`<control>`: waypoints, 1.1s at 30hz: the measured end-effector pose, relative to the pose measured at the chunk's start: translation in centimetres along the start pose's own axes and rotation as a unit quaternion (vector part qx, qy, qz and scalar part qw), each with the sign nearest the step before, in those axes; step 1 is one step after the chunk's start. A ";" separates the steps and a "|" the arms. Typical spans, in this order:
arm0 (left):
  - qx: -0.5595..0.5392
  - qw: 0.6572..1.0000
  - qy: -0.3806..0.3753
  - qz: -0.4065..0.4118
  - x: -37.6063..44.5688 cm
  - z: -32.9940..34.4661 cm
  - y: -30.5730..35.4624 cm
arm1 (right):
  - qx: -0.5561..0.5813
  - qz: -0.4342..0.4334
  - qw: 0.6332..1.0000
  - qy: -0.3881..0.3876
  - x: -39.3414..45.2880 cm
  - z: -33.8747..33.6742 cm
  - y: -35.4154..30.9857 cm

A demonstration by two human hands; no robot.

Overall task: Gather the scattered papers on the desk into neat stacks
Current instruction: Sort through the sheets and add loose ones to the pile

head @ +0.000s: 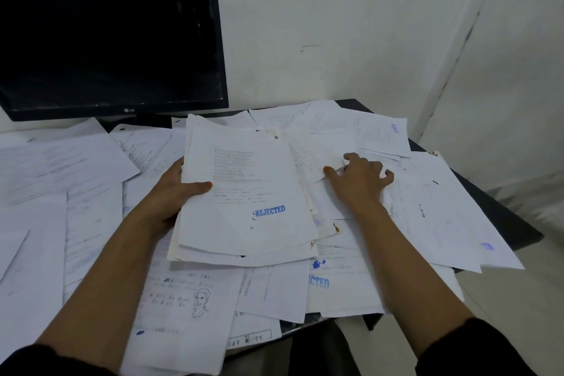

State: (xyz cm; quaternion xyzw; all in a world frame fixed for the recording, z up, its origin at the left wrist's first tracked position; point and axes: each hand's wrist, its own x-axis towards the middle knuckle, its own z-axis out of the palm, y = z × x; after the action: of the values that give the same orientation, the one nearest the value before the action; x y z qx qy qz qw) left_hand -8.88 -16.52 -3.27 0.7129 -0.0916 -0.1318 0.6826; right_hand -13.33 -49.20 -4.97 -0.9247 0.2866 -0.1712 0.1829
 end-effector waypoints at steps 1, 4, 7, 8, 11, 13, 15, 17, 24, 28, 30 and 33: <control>-0.001 1.000 0.000 0.001 -0.1 0.1 0.0 | 0.008 0.005 1.000 0.000 0.1 0.0 0.0; -0.006 1.000 0.006 0.003 -0.2 0.2 0.1 | 0.023 0.016 0.999 -0.023 0.2 -0.1 0.2; -0.007 1.000 0.005 0.009 -0.2 0.3 0.1 | 0.030 0.013 0.999 -0.023 0.1 0.0 0.1; -0.007 1.000 0.004 0.013 -0.2 0.3 0.1 | 0.023 0.019 0.999 -0.022 0.2 0.1 0.1; -0.013 1.000 0.002 0.021 -0.4 0.5 0.1 | 0.034 0.027 0.999 -0.026 0.4 0.2 0.1; -0.017 1.000 -0.002 0.020 -0.5 0.7 0.2 | 0.083 0.005 0.996 -0.009 0.6 0.2 0.3; -0.014 1.000 -0.005 0.022 -0.5 0.7 0.2 | 0.117 -0.009 0.993 0.009 0.7 0.1 0.3; -0.011 1.000 -0.006 0.022 -0.5 0.7 0.2 | 0.084 -0.001 0.996 0.003 0.5 0.0 0.2; -0.024 0.999 -0.006 0.024 -0.5 0.8 0.2 | 0.001 -0.053 0.998 -0.024 0.3 0.4 0.0; -0.016 0.999 -0.009 0.029 -0.5 1.0 0.2 | 0.012 -0.030 0.999 -0.026 0.2 0.4 -0.1; -0.019 0.999 -0.010 0.029 -0.6 1.1 0.1 | 0.009 -0.040 0.998 -0.046 0.3 0.4 -0.2; -0.016 0.999 -0.016 0.032 -0.5 1.2 0.2 | 0.139 -0.063 0.986 -0.065 0.3 0.2 -0.5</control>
State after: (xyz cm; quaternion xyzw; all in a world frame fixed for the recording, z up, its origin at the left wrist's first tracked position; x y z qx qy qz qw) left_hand -9.74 -17.46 -3.13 0.6964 -0.1233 -0.1230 0.6962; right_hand -12.79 -48.96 -4.84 -0.9157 0.1892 -0.1602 0.3163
